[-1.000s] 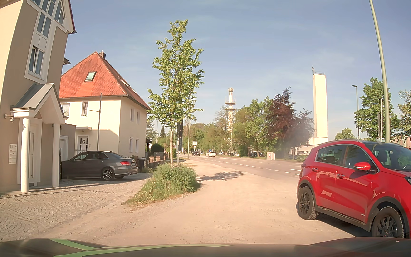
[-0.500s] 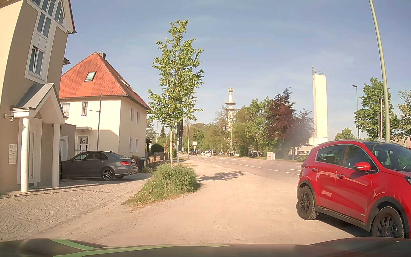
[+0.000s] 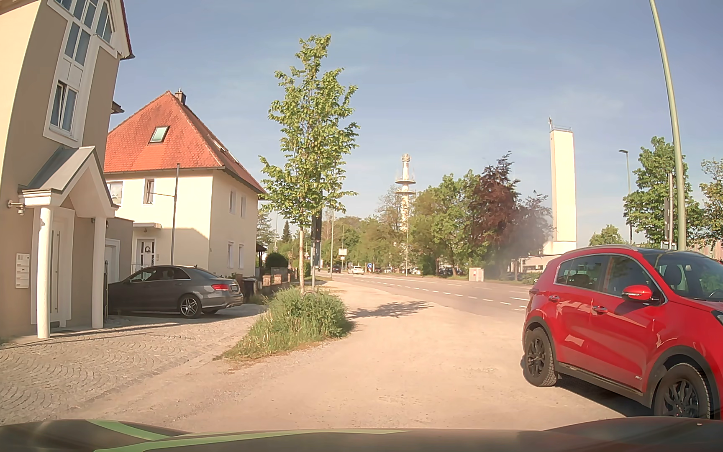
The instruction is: Follow the waypoints while adhering to traffic rules and regulations
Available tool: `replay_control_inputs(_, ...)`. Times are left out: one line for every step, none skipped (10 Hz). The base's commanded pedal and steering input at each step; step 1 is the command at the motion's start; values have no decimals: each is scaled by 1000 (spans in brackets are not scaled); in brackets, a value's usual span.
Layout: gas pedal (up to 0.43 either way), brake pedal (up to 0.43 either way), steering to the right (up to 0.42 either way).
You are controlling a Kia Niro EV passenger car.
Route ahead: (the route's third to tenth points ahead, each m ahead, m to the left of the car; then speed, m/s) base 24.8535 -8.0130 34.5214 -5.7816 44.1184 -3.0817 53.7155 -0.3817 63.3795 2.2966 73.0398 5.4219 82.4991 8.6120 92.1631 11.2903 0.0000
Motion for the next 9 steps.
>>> replay_control_inputs(0, 256, -10)
replay_control_inputs(0, 256, -10)
replay_control_inputs(0, 256, -10)
replay_control_inputs(0, 256, -10)
replay_control_inputs(0, 256, -10)
replay_control_inputs(0, 256, -10)
replay_control_inputs(0, 256, -10)
replay_control_inputs(0, 256, -10)
replay_control_inputs(0, 256, -10)
